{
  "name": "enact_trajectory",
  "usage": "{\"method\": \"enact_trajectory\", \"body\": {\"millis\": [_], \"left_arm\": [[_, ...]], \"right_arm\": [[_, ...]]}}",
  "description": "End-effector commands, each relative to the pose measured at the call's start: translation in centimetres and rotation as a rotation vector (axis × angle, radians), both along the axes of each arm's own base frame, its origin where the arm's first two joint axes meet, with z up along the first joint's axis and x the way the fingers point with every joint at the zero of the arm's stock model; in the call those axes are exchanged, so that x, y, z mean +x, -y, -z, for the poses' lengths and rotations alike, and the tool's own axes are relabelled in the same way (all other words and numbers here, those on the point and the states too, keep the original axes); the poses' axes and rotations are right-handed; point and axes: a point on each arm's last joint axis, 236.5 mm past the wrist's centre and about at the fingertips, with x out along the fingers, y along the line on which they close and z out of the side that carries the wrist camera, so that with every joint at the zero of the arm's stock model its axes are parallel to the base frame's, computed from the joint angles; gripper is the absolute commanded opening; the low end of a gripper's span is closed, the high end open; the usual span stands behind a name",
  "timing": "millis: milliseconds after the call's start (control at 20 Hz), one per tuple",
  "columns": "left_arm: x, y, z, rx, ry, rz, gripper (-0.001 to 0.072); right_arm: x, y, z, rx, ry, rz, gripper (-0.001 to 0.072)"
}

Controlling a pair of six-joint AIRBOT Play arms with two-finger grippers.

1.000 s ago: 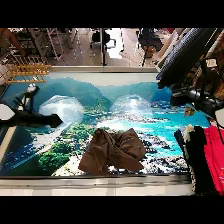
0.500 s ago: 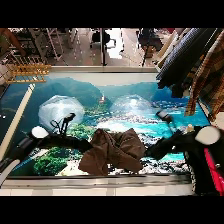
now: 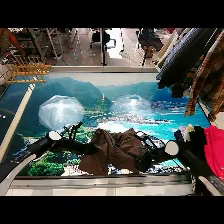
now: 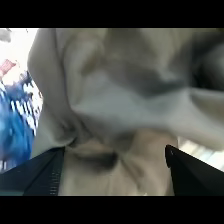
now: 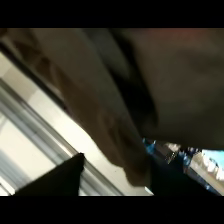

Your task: Fold the clothes and pants, and hang the long-sleeved shirts on hangers.

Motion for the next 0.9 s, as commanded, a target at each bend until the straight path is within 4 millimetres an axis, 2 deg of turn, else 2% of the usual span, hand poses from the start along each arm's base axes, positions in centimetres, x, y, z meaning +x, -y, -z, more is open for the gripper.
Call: {"method": "enact_trajectory", "body": {"millis": [0,50,100,200,250,350,450,550,700,850], "left_arm": [[2.7,0.6,0.2,-0.024,0.022,-0.127,0.0409],[2.9,0.6,0.0,-0.025,0.028,-0.128,0.0153],[2.7,0.8,-0.2,-0.033,0.022,-0.114,0.0009],[1.9,1.1,-0.9,-0.054,0.004,-0.085,0.0006],[1.7,1.0,-1.5,-0.061,0.007,-0.073,0.0006],[1.8,0.5,-3.2,-0.085,0.030,-0.072,0.0006],[1.8,-0.2,-5.8,-0.122,0.056,-0.067,0.0006],[1.6,-1.5,-9.7,-0.175,0.111,-0.040,0.0005],[1.7,-4.5,-18.0,-0.245,0.247,0.003,0.0006],[1.4,-8.1,-23.6,-0.251,0.360,-0.004,0.0006]], "right_arm": [[0.2,-0.4,3.2,-0.017,-0.053,-0.009,0.0234],[-0.6,-0.3,3.4,-0.022,-0.092,-0.023,0.0046],[-1.3,-0.1,3.2,-0.028,-0.117,-0.040,0.0017],[-2.0,0.8,1.6,-0.064,-0.127,-0.079,0.0016],[-1.6,1.4,0.4,-0.087,-0.103,-0.085,0.0016],[-0.1,1.8,-2.8,-0.103,-0.006,-0.068,0.0016],[1.3,1.7,-7.0,-0.084,0.104,-0.054,0.0016],[2.1,2.5,-11.4,-0.103,0.208,-0.047,0.0015],[3.8,6.1,-19.7,-0.210,0.450,0.003,0.0015],[4.0,6.9,-27.5,-0.177,0.663,0.058,0.0015]]}}
